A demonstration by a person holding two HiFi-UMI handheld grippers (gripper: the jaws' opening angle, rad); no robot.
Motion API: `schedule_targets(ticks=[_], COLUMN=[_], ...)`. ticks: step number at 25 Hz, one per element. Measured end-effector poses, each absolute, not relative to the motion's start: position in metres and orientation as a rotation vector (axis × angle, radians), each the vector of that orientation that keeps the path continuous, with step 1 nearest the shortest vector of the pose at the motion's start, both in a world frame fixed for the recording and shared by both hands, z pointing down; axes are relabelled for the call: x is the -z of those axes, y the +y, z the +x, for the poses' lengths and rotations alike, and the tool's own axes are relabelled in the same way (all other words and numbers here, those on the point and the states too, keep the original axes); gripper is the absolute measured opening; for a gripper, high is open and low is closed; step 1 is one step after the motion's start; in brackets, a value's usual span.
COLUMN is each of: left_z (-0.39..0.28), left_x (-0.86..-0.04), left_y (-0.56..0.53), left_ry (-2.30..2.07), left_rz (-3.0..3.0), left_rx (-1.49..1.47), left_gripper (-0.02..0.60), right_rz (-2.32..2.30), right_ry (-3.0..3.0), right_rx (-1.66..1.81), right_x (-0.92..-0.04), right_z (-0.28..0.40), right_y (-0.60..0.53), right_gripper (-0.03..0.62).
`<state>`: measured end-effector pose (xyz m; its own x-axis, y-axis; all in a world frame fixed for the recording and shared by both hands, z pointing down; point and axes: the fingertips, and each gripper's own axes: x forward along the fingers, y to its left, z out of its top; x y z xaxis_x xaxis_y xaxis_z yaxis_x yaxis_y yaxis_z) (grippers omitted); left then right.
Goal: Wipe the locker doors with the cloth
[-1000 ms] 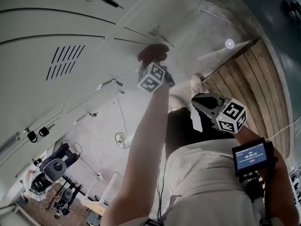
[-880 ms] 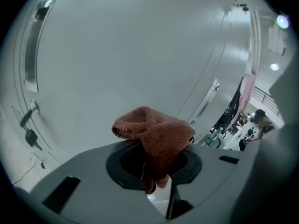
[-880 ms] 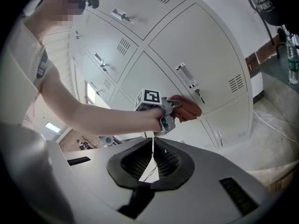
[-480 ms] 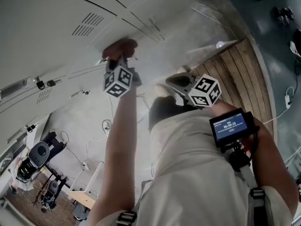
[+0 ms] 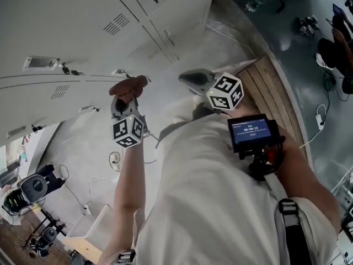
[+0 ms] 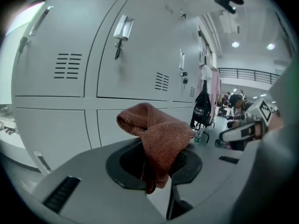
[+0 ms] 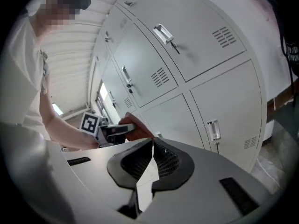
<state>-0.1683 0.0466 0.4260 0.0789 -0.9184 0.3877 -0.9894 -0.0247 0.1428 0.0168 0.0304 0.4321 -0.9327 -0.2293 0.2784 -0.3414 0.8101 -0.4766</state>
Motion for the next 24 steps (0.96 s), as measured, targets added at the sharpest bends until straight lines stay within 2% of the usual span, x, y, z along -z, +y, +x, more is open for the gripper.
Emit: schedule_targets(ticks=[5, 11, 18, 24], left_z=[-0.17, -0.183, -0.184, -0.185], left_x=[-0.419, -0.444, -0.426, -0.428], left_y=[0.089, 0.103, 0.132, 0.122], left_ry=[-1.868, -1.853, -1.887, -1.885], left_rz=[2.007, 1.989, 2.017, 2.013], left_rx=[-0.241, -0.3, -0.228, -0.216], left_gripper=[0.075, 0.075, 0.075, 0.076], right_rz=[0.463, 0.412, 0.385, 0.345], right_ry=[-2.868, -2.884, -2.944, -2.948], right_rx=[-0.685, -0.68, -0.612, -0.592], right_x=[-0.392, -0.409, -0.389, -0.412], right_z=[0.0, -0.016, -0.034, -0.045], right_y=[0.028, 0.025, 0.053, 0.041], right_gripper=[0.02, 0.02, 0.02, 0.02])
